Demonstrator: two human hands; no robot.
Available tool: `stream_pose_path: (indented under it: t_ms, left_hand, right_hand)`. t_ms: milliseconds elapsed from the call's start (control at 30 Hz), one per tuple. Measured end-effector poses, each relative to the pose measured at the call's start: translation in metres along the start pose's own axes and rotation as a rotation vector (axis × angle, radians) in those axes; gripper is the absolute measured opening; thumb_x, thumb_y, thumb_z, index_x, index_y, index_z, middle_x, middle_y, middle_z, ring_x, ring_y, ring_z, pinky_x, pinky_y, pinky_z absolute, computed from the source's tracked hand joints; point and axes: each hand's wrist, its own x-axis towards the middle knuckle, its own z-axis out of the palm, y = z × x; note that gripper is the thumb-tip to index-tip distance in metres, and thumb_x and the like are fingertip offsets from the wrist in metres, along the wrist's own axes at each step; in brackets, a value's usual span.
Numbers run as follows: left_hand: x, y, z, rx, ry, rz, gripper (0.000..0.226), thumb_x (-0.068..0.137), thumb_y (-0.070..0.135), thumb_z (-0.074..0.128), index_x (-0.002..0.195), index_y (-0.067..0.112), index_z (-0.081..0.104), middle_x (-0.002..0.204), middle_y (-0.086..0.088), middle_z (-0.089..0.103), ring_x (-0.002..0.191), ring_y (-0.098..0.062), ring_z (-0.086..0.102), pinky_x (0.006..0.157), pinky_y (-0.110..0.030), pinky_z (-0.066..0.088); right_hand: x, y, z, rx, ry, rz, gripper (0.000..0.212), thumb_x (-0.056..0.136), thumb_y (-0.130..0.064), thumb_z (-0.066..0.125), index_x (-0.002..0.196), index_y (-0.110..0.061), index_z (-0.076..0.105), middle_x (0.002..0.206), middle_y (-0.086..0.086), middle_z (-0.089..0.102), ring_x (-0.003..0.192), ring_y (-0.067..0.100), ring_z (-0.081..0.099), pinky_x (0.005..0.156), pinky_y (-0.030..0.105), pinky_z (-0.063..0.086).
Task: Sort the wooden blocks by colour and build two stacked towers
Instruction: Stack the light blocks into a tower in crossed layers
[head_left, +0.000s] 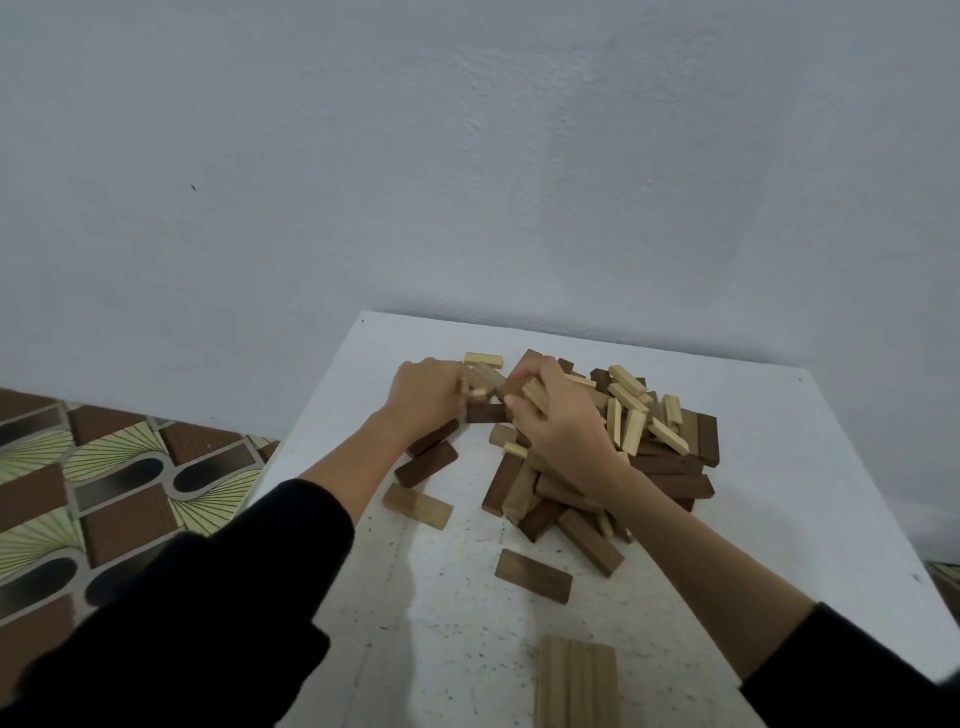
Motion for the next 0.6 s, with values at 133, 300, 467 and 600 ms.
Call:
stream_pose_path:
  t_ms: [133,300,467,600]
  left_hand:
    - [-0.016,0.010,-0.020,-0.555,0.108,-0.152,0.024,0.082,0.026,0.069,0.084,0.003,0.065,0.067,0.002,0.054,0.064,-0.015,0.046,0.056,-0.024,0.033]
    - [-0.055,0.026,-0.045,-0.928,0.094,-0.184,0.030,0.078,0.022,0.075,0.078,-0.006,0.065,0.043,0.015,0.040,0.045,-0.001,0.038,0.053,-0.016,0.032]
    - [-0.101,0.031,-0.058,-1.061,0.047,-0.202,0.018,0.086,0.016,0.068,0.093,-0.001,0.063,0.077,0.002,0.064,0.054,0.005,0.051,0.053,-0.012,0.040]
    - [-0.141,0.017,-0.049,-1.184,0.004,-0.280,0.017,0.100,0.022,0.045,0.104,0.007,0.041,0.074,0.000,0.054,0.049,0.005,0.047,0.050,-0.009,0.038]
  right_hand:
    - [0.009,-0.009,-0.006,0.056,0.013,0.204,0.014,0.089,-0.016,0.061,0.102,-0.013,0.059,0.100,-0.003,0.063,0.085,0.015,0.058,0.073,0.025,0.044]
    - [0.012,-0.034,-0.014,0.233,-0.016,0.332,0.016,0.089,-0.023,0.062,0.103,-0.017,0.065,0.101,-0.007,0.062,0.095,0.009,0.056,0.076,0.018,0.041]
    - [-0.004,-0.066,-0.011,0.257,-0.067,0.309,0.006,0.090,-0.016,0.060,0.087,-0.012,0.063,0.083,-0.009,0.058,0.075,0.006,0.052,0.062,0.010,0.041]
    - [-0.028,-0.084,0.005,0.091,-0.134,0.345,0.008,0.091,-0.021,0.059,0.094,-0.014,0.060,0.095,-0.005,0.057,0.081,0.015,0.057,0.069,0.030,0.047]
